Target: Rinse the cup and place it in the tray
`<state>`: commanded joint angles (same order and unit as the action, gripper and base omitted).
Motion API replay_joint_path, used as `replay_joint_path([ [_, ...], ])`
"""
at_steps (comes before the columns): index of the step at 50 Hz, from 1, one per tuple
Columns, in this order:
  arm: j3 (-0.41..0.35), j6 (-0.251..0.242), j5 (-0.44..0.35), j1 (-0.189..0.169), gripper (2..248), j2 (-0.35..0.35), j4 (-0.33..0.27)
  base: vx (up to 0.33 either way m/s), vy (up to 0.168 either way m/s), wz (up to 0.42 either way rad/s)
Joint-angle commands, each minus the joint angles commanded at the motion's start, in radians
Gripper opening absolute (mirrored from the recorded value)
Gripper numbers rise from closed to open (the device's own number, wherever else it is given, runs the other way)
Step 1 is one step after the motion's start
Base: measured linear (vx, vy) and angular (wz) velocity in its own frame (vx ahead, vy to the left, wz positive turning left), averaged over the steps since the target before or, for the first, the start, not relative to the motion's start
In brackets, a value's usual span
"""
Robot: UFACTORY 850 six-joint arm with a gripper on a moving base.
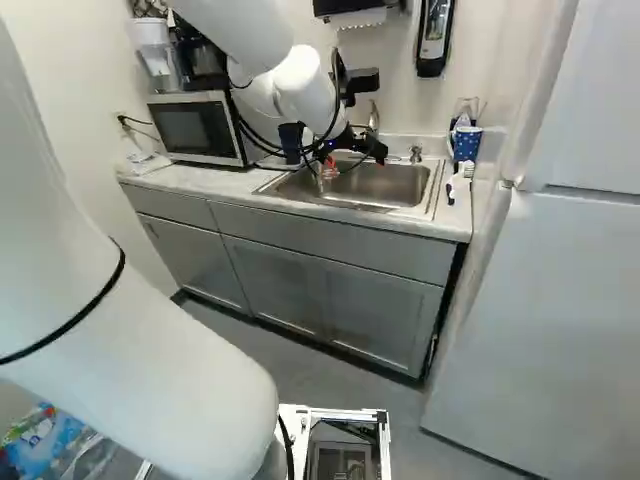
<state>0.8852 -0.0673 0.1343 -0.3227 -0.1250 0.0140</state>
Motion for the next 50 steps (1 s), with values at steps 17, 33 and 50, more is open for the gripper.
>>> replay_joint_path([
  [17,0.000,0.000,0.000,0.000,247,0.000,0.000,-0.106,0.095,-0.180],
  [33,0.000,0.000,0.000,0.000,247,0.000,0.000,-0.103,0.137,-0.011],
  [50,0.000,0.000,0.000,0.000,247,0.000,0.000,-0.113,0.149,-0.032],
])
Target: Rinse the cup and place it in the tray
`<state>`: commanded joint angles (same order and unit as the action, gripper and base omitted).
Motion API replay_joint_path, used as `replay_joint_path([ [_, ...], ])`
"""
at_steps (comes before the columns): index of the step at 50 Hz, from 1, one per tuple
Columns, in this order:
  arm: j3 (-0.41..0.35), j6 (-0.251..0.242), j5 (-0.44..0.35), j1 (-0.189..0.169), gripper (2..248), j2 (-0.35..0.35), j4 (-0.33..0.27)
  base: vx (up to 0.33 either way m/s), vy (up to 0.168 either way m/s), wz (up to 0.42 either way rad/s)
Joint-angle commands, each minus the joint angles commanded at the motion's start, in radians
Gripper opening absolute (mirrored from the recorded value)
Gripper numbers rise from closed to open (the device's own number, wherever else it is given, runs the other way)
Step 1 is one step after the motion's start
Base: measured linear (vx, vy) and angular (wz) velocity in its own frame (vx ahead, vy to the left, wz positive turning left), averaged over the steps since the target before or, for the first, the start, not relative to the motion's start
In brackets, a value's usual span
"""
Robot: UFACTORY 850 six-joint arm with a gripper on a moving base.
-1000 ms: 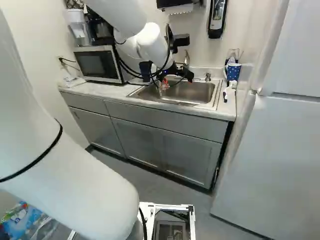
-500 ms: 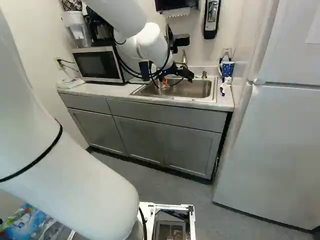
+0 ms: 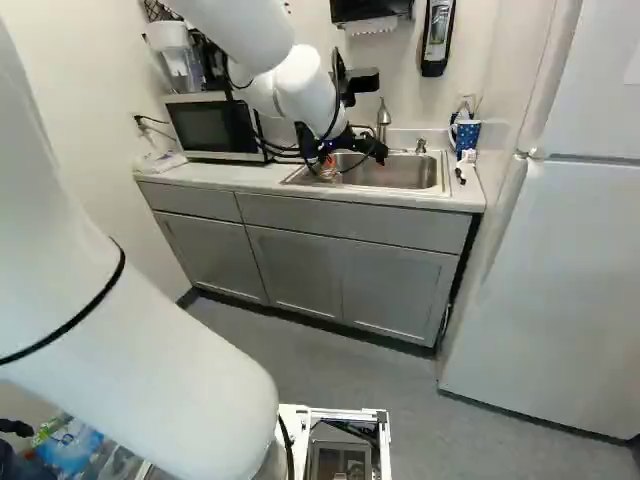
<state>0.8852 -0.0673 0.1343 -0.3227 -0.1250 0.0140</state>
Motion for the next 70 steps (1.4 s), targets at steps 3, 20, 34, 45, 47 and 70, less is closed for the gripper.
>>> replay_joint_path([
  [3,0.000,0.000,0.000,0.000,247,0.000,0.000,-0.123,0.106,-0.167],
  [20,0.000,0.000,0.000,0.000,247,0.000,0.000,-0.026,0.021,-0.050],
  [34,0.000,0.000,0.000,0.000,247,0.000,0.000,0.000,0.000,0.000],
  [45,-0.001,0.000,-0.001,0.000,247,0.000,0.000,0.000,0.000,0.000],
  [47,-0.001,0.000,-0.002,0.001,247,0.000,0.000,0.000,0.000,0.000],
  [70,-0.037,0.003,-0.046,0.015,247,-0.007,-0.001,0.000,0.000,0.000],
])
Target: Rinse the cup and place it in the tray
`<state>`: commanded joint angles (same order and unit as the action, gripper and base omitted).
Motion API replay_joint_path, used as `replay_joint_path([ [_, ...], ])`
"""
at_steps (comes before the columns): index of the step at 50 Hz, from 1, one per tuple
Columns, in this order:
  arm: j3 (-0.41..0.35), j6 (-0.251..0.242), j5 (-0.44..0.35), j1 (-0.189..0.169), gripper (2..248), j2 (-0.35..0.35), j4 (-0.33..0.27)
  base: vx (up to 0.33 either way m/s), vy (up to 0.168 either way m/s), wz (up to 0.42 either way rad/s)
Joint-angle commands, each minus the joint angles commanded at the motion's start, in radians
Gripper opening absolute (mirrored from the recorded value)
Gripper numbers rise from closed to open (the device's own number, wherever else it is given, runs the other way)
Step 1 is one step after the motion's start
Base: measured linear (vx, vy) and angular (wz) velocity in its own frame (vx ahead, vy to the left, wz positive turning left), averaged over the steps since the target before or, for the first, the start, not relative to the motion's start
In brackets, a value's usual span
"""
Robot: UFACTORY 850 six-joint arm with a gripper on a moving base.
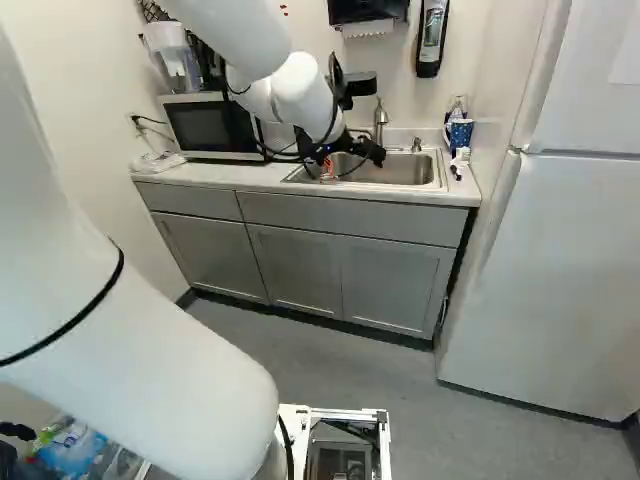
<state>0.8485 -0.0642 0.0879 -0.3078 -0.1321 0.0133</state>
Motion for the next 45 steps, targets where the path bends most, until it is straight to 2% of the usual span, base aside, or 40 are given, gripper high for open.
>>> replay_joint_path([
  [22,-0.078,0.007,-0.098,0.031,247,-0.015,-0.001,0.000,0.000,0.000],
  [45,-0.205,0.017,-0.258,0.083,247,-0.040,-0.004,0.000,0.000,0.000],
])
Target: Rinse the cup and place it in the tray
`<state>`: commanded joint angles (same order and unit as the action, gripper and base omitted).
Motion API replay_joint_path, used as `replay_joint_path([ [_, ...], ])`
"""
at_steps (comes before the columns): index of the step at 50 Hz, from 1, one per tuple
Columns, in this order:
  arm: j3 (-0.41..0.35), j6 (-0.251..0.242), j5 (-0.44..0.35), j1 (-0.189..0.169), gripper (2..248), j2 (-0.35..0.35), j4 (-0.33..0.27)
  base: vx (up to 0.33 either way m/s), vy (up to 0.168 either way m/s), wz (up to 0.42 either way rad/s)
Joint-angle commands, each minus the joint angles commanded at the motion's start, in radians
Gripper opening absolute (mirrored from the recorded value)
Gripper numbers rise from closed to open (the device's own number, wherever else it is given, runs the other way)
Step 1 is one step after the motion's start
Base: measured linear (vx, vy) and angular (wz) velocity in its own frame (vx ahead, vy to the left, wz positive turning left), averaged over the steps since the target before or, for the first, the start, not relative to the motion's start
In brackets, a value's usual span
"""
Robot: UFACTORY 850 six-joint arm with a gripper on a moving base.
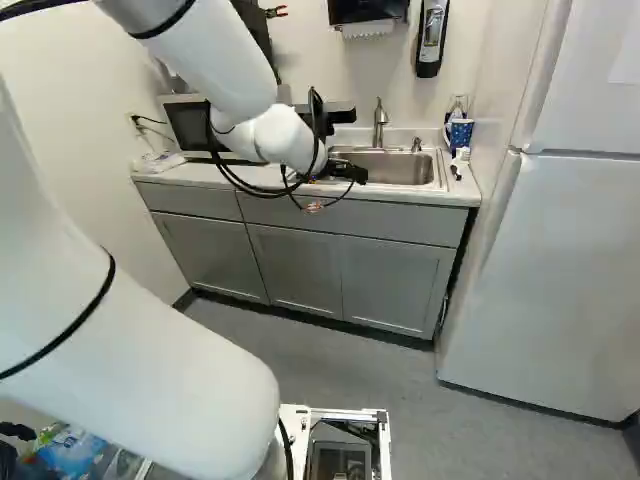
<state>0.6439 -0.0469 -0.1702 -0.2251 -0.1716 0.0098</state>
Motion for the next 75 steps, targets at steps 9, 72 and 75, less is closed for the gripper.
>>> replay_joint_path([
  [9,-0.064,0.005,-0.081,0.026,247,-0.012,-0.001,0.000,0.000,0.000],
  [72,-0.472,0.040,-0.596,0.191,247,-0.091,-0.008,0.000,0.000,0.000],
  [75,-0.484,0.041,-0.610,0.196,247,-0.094,-0.008,0.000,0.000,0.000],
])
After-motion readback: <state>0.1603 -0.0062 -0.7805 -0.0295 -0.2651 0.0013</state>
